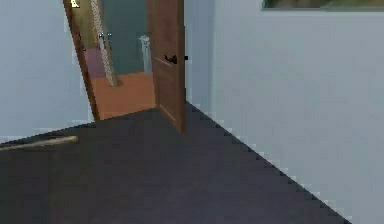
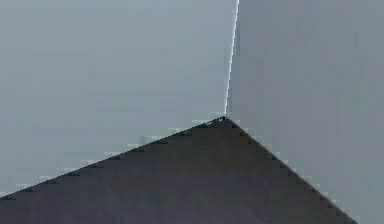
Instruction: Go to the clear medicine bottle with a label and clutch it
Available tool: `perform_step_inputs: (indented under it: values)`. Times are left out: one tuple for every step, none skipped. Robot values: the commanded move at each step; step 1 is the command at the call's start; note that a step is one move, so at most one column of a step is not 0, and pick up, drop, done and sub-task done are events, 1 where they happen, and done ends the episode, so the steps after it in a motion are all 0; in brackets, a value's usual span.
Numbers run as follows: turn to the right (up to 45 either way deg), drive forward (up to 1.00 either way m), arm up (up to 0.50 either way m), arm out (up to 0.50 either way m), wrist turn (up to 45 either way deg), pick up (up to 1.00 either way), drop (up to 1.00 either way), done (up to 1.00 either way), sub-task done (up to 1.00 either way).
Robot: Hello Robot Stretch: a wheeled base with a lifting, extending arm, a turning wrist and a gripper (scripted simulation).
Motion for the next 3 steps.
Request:
perform_step_inputs:
  values:
    - [-18.0, 0.0, 0.0, 0.0, 0.0, 0.0, 0.0, 0.0, 0.0]
    - [0.0, 1.0, 0.0, 0.0, 0.0, 0.0, 0.0, 0.0, 0.0]
    - [0.0, 1.0, 0.0, 0.0, 0.0, 0.0, 0.0, 0.0, 0.0]
